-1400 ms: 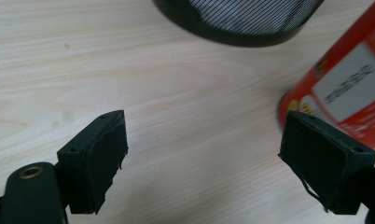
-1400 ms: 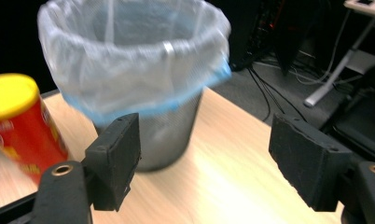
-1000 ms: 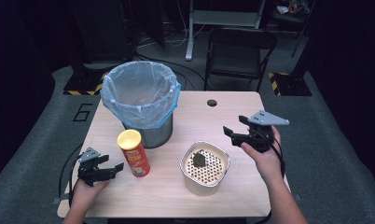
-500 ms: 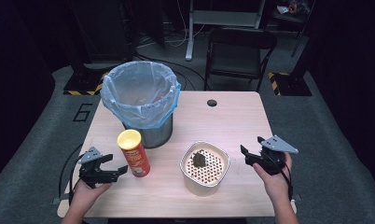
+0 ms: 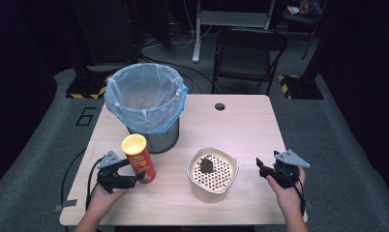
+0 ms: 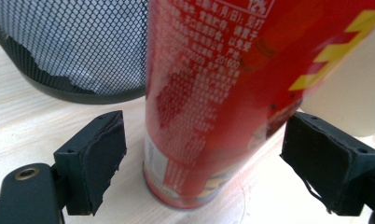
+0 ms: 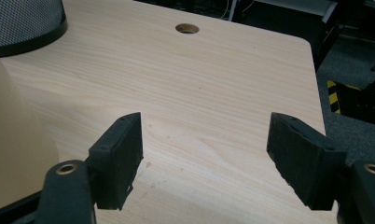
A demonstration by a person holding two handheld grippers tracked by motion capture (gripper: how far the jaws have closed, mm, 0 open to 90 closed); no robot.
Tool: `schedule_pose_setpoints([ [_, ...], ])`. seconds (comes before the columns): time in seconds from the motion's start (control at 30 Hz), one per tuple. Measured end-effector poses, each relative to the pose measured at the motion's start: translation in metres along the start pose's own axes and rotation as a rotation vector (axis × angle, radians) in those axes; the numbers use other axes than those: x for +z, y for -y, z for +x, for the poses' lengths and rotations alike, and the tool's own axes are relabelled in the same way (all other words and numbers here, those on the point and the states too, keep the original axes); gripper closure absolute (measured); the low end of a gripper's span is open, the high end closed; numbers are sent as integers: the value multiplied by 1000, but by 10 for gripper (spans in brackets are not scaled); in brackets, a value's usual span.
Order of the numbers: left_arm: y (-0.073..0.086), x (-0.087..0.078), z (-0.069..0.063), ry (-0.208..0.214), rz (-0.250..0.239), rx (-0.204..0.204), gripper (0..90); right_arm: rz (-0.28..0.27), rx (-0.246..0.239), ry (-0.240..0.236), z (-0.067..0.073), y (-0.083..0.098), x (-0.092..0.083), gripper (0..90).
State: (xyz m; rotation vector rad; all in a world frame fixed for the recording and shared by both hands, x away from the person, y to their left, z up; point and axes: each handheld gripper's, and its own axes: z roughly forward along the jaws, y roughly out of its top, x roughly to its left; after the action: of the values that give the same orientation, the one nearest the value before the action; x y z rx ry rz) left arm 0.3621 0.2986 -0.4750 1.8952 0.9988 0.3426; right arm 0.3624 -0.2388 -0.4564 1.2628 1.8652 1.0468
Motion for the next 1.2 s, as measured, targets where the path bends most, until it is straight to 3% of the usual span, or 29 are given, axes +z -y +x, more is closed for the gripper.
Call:
schedule_pose_setpoints([
  [0.1, 0, 5, -2, 15, -17, -11, 138, 9, 10, 4, -1, 4, 2, 266],
  [0.13, -1, 8, -2, 13, -14, 15, 138, 9, 11, 4, -1, 5, 2, 266],
  [0.17, 0, 10, -3, 15, -19, 7, 142, 11, 8, 3, -1, 6, 3, 266],
  [0.27, -1, 14, -3, -3, -8, 15, 167, 19, -9, 14, 1, 9, 3, 265],
  [0.3, 1, 17, -3, -33, -10, 39, 200, 20, -18, 13, 1, 10, 4, 265],
  [0.4, 1, 17, -4, -34, -18, 54, 206, 26, -16, 14, 1, 12, 5, 266],
  [0.5, 1, 14, -8, -55, -26, 105, 229, 27, 5, 12, -1, 14, 6, 266],
  [0.73, -3, 7, -10, -76, -38, 136, 238, 36, 11, 10, -5, 18, 10, 266],
  [0.97, -7, -4, -9, -60, -51, 105, 238, 44, 7, 11, -6, 21, 10, 267],
  [1.1, -11, -14, -9, -37, -64, 53, 238, 46, -9, 6, -4, 20, 12, 268],
  [1.17, -13, -18, -8, -40, -61, 67, 237, 51, -9, 1, -3, 20, 13, 268],
  [1.2, -15, -20, -10, -39, -77, 42, 238, 51, -16, 5, -2, 20, 14, 268],
])
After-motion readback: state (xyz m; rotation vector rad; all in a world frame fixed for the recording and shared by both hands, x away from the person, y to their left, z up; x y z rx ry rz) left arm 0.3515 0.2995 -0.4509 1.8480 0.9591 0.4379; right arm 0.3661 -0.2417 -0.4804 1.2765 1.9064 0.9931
